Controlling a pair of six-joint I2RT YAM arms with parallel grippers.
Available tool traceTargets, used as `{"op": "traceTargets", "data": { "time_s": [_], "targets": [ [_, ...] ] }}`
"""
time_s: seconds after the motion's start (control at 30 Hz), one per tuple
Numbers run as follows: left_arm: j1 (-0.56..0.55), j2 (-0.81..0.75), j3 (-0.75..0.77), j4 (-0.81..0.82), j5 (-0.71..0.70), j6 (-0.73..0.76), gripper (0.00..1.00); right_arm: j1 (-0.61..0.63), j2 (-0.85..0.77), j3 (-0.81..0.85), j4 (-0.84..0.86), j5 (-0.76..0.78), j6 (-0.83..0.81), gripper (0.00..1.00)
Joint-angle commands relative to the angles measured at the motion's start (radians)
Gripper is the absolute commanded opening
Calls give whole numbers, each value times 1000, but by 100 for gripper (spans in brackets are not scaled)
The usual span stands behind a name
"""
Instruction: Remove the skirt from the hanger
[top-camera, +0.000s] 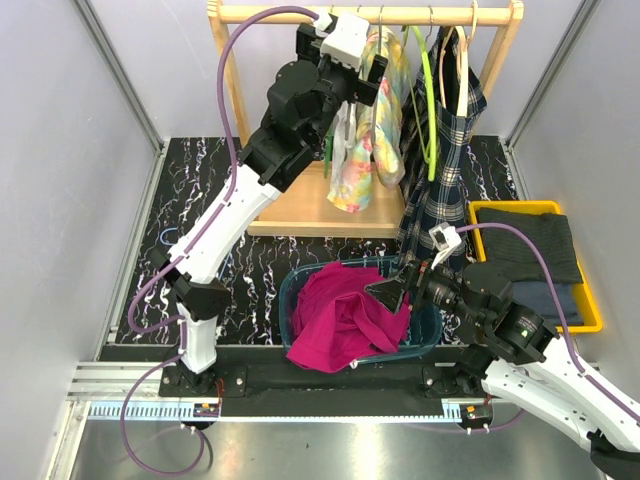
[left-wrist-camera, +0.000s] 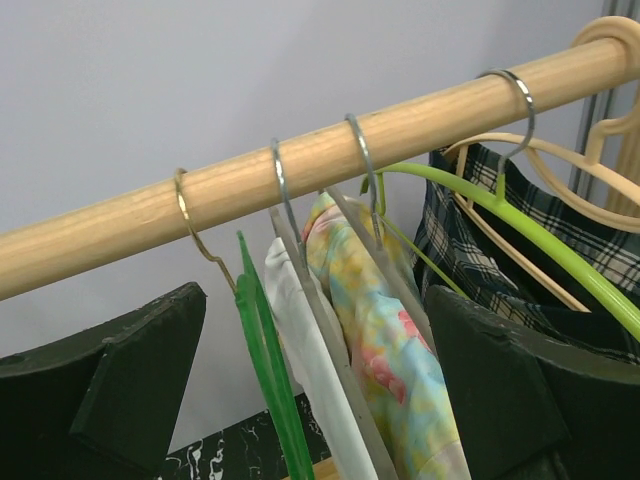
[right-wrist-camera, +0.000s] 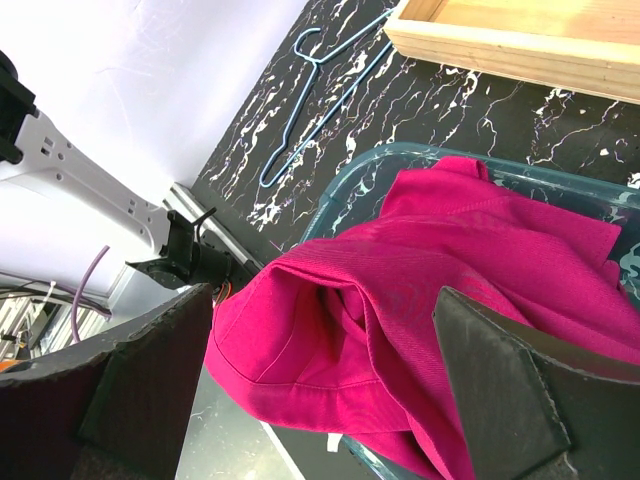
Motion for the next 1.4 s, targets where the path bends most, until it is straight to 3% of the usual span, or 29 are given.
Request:
{"op": "traceTargets", "data": {
  "time_s": [0.0, 0.23, 0.47, 0.57, 0.7, 0.8, 0.97, 1.37],
  "targets": [
    [-11, -20, -14, 50, 24, 35, 99, 1, -7, -2, 24, -1, 3, 100],
    [3, -21, -75, 19, -25, 7, 93, 0, -38, -7, 0, 20, 5, 100],
    [9, -44, -123, -10, -19, -8, 73, 1, -50, -17, -14, 40, 5, 100],
    [12, -44, -115, -28, -15, -3, 60, 1, -47, -16, -12, 45, 5, 100],
    [16, -48, -109, -36, -27, -3, 28, 1, -53, -17, -20, 53, 6, 100],
    [18, -51, -106, -37, -30, 1, 15, 1, -61, -19, -22, 57, 6, 100],
    [20, -51, -97, -39, -27, 4, 0, 0, -67, -19, -29, 65, 8, 100],
    [26, -17, 4, -5, -16, 36, 0, 0, -67, -39, -19, 57, 20, 100]
  ]
}}
